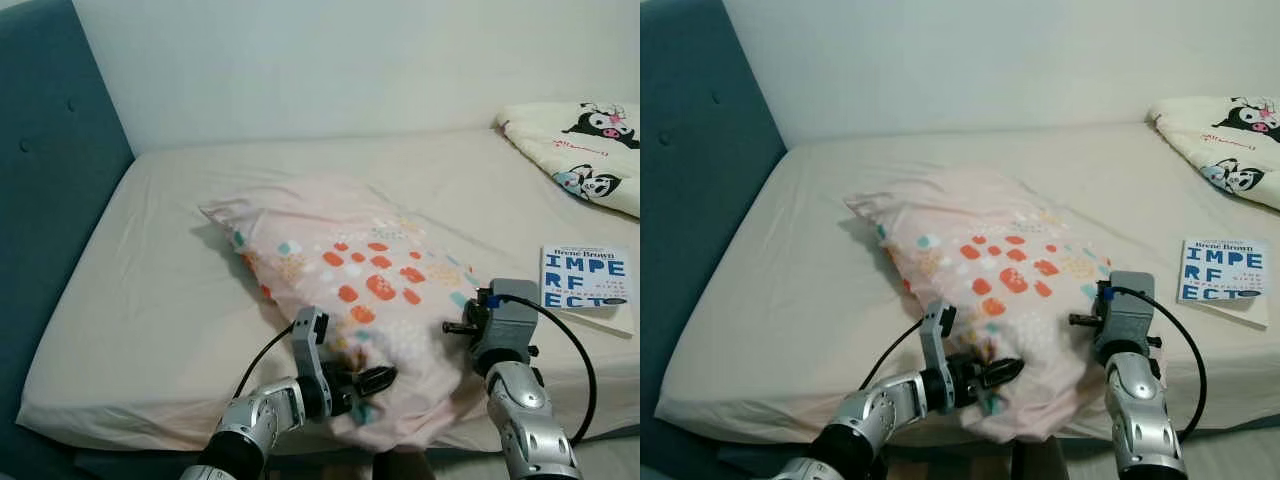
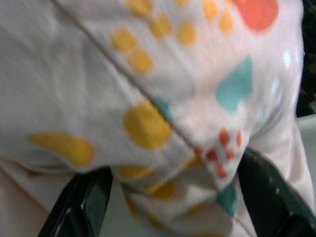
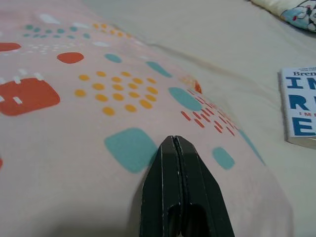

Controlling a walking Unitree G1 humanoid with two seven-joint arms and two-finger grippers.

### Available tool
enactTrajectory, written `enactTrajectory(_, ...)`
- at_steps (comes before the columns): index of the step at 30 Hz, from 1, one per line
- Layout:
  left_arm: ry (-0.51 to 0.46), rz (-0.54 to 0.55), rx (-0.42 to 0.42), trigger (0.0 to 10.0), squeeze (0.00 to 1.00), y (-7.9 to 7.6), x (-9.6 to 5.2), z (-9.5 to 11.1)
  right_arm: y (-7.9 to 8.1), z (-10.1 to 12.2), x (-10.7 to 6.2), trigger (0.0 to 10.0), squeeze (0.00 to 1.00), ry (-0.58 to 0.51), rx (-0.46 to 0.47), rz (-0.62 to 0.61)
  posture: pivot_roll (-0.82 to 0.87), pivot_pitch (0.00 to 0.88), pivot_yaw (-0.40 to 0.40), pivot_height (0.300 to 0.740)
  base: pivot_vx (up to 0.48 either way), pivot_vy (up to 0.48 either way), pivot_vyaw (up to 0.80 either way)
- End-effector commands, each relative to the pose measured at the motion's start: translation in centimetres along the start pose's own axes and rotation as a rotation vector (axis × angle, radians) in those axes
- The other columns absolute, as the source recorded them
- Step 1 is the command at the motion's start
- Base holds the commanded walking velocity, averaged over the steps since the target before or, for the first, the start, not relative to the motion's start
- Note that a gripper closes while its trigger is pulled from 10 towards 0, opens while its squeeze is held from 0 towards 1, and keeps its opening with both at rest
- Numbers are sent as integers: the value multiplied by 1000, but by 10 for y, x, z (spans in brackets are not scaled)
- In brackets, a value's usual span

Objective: Clean up the room

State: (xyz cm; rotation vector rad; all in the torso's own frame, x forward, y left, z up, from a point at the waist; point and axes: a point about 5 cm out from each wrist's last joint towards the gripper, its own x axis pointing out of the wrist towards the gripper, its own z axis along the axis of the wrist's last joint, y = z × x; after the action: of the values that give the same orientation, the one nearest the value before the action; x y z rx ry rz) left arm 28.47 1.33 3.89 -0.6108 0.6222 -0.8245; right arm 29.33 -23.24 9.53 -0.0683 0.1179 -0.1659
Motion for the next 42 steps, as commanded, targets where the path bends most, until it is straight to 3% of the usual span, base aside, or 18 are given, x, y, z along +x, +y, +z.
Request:
enactTrajectory(1,-13,-61,1,10000,0,-27,21,1,3,-1,-1,10000,0,11,-1,6,-92,70,1,584,0,0,0)
enactTrajectory(6,0,30,-102,10000,0,-21,22,-3,3,0,0,10000,0,12,-3,7,-92,69,-2,584,0,0,0)
enactTrajectory(7,-27,45,-152,4784,0,-20,22,0,3,0,0,10000,0,11,-4,7,-92,71,-1,584,0,0,0)
enactTrajectory(11,-47,56,-187,4784,0,-19,22,1,3,0,1,10000,0,11,-4,6,-92,71,-1,584,0,0,0)
enactTrajectory(12,-101,59,-271,0,0,-16,21,7,3,0,1,10000,0,11,-7,5,-90,73,-2,584,0,0,0)
enactTrajectory(17,-149,20,-332,0,0,-14,17,13,3,1,1,10000,0,9,-8,4,-88,76,-3,584,0,0,0)
enactTrajectory(27,-154,-38,-337,0,0,-5,4,21,3,8,4,10000,0,-23,4,3,-85,68,-9,584,0,0,0)
enactTrajectory(36,-117,-37,-188,0,0,17,-22,32,1,13,8,10000,0,-41,0,-3,-76,67,-16,584,0,0,0)
enactTrajectory(38,-82,-9,-108,0,0,30,-37,35,1,16,9,10000,0,-55,7,-7,-74,65,-14,584,0,0,0)
enactTrajectory(39,-82,-9,-108,0,0,30,-37,35,1,16,9,10000,0,-55,7,-7,-74,65,-14,584,0,0,0)
enactTrajectory(40,-80,35,-58,0,0,45,-53,42,0,18,9,10000,0,-63,11,-11,-73,66,-13,584,0,0,0)
enactTrajectory(42,-80,35,-58,0,0,45,-53,42,0,18,9,10000,0,-63,11,-11,-73,66,-13,584,0,0,0)
